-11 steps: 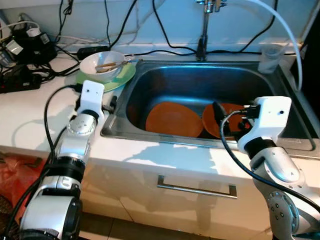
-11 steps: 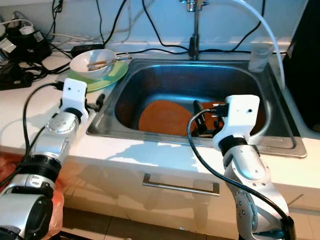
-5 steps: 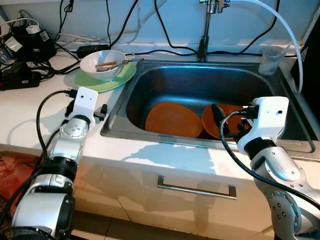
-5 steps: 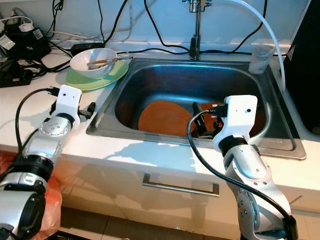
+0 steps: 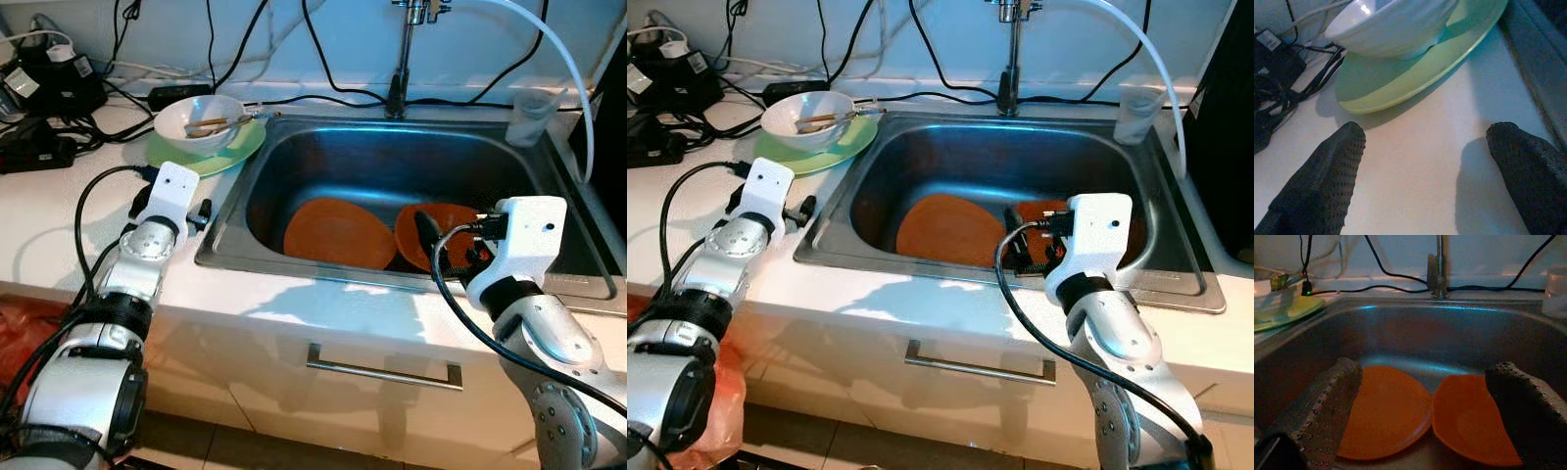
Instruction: Kitchen organization
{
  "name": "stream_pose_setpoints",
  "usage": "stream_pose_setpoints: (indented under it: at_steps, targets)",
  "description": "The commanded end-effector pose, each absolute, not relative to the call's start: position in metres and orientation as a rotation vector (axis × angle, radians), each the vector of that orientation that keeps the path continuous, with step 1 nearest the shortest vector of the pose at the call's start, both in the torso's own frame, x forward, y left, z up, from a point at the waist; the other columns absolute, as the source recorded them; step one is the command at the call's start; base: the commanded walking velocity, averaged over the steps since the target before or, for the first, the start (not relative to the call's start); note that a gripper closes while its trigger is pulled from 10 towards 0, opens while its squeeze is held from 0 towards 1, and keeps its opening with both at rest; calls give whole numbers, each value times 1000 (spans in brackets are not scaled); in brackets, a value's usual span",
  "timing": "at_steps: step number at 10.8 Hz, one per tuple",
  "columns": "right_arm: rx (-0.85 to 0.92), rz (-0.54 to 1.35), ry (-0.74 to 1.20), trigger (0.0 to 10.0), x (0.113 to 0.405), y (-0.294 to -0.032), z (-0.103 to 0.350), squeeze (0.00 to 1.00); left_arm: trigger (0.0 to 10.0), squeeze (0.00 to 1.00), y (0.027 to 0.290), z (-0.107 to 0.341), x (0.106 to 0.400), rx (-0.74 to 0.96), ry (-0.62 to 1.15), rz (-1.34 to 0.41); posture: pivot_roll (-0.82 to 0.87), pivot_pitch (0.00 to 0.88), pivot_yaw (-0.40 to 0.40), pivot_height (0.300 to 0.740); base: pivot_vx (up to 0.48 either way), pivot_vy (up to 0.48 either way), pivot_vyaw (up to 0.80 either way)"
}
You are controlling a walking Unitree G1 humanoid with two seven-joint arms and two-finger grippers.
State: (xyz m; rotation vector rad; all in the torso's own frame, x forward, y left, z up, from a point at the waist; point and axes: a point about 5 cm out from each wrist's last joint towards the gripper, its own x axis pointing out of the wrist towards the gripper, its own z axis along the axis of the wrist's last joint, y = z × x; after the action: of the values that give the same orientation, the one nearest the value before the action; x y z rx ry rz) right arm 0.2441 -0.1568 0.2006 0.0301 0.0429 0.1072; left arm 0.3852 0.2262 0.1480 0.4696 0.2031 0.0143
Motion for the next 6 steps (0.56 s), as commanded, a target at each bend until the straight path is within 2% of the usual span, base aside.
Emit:
stream_pose_setpoints:
  at_steps: [1, 6]
  targets:
    - [35, 95, 40, 10000, 239, -159, 204, 0, 10000, 0, 226, 149, 387, 503, 220, 2, -159, 81, 81, 740, 0, 0, 0]
    - [22, 64, 50, 10000, 233, -166, 208, 0, 10000, 0, 215, 172, 401, 590, 173, -13, -199, 115, 83, 740, 0, 0, 0]
